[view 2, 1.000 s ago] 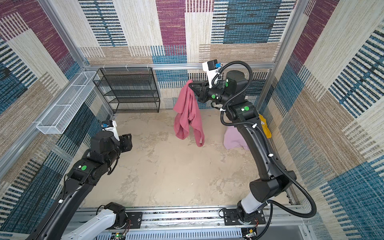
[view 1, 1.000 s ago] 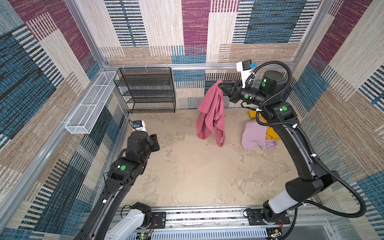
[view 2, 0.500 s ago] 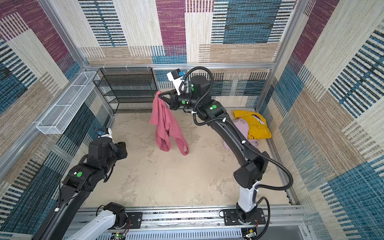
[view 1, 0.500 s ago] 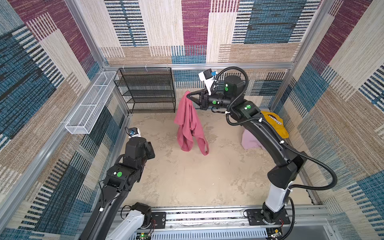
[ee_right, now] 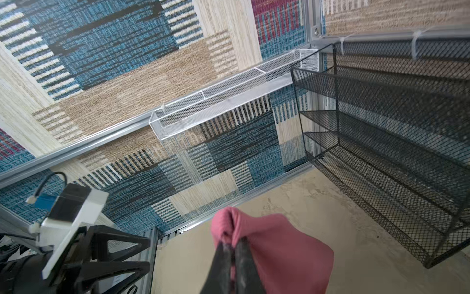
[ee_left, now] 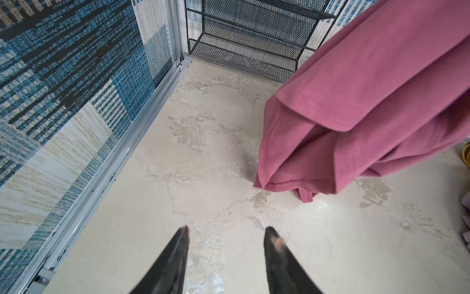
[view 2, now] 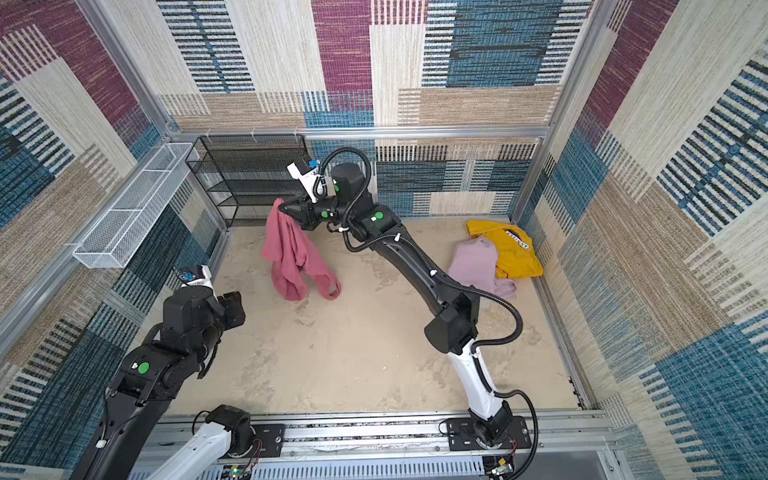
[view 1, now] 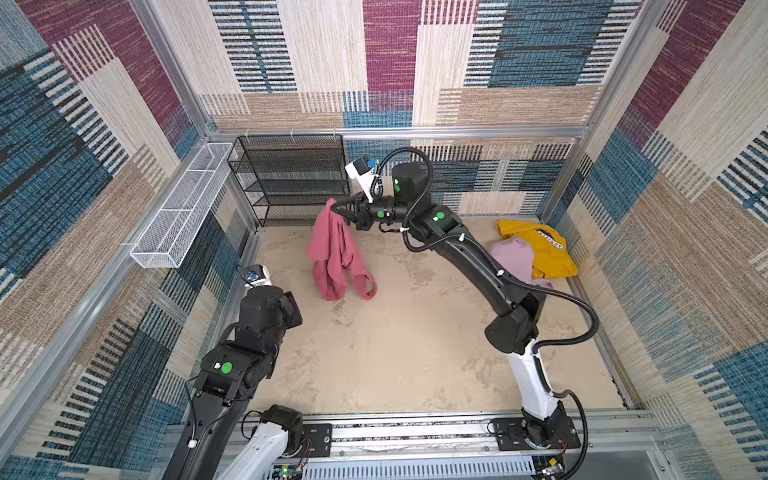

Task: Pick out a specific cloth from the pile
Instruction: 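Carry the pink cloth toward the left gripper and release it on the table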

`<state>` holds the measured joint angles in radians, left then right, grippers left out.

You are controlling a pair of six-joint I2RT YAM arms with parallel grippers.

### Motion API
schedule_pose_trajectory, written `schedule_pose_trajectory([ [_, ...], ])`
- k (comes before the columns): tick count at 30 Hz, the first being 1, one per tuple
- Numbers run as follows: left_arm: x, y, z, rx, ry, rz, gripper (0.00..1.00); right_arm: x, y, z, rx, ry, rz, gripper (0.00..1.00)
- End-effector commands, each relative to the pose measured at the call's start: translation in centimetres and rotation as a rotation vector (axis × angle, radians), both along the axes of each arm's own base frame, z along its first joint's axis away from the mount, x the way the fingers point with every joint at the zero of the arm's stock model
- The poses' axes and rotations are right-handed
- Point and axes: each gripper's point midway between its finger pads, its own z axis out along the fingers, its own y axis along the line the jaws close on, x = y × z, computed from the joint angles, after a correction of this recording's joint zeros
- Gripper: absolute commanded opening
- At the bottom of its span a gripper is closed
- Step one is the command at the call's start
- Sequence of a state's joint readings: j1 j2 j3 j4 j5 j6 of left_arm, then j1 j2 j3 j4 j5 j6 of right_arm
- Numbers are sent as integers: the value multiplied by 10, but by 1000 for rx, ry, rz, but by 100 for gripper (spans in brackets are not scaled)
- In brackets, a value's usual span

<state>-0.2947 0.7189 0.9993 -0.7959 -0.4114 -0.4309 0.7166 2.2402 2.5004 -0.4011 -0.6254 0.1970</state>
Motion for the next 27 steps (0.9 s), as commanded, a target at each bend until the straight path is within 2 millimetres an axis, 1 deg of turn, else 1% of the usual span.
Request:
schedule_pose_trajectory([
  [1, -6, -1, -12, -26, 34, 5, 51, 7, 16, -11, 16, -1, -12, 0],
  [4, -10, -3, -16, -55, 37, 1, 51, 14, 32, -38, -8, 18, -36, 0],
  [10, -21, -2, -18, -75, 49, -2, 50, 17, 66, -106, -84, 69, -49, 0],
  [13, -29, 2, -17, -68, 48, 7, 50, 15, 79, -130, -103, 93, -46, 0],
  [14, -32, 4, -16, -67, 44, 10, 50, 15, 82, -136, -108, 96, -50, 0],
  [17, -40, 9, -13, -61, 31, 24, 50, 11, 93, -154, -119, 112, -46, 5],
  [21, -48, 15, -18, -55, 37, 46, 50, 7, 103, -175, -136, 134, -42, 9],
  [23, -50, 14, -22, -63, 42, 45, 50, 5, 107, -183, -148, 142, -43, 15],
  [24, -50, 14, -23, -67, 44, 44, 50, 4, 108, -186, -153, 142, -46, 21],
  [26, -52, 13, -27, -73, 55, 43, 50, 2, 109, -189, -159, 143, -43, 27],
  [27, -53, 13, -28, -76, 61, 43, 49, 1, 110, -186, -156, 140, -44, 31],
])
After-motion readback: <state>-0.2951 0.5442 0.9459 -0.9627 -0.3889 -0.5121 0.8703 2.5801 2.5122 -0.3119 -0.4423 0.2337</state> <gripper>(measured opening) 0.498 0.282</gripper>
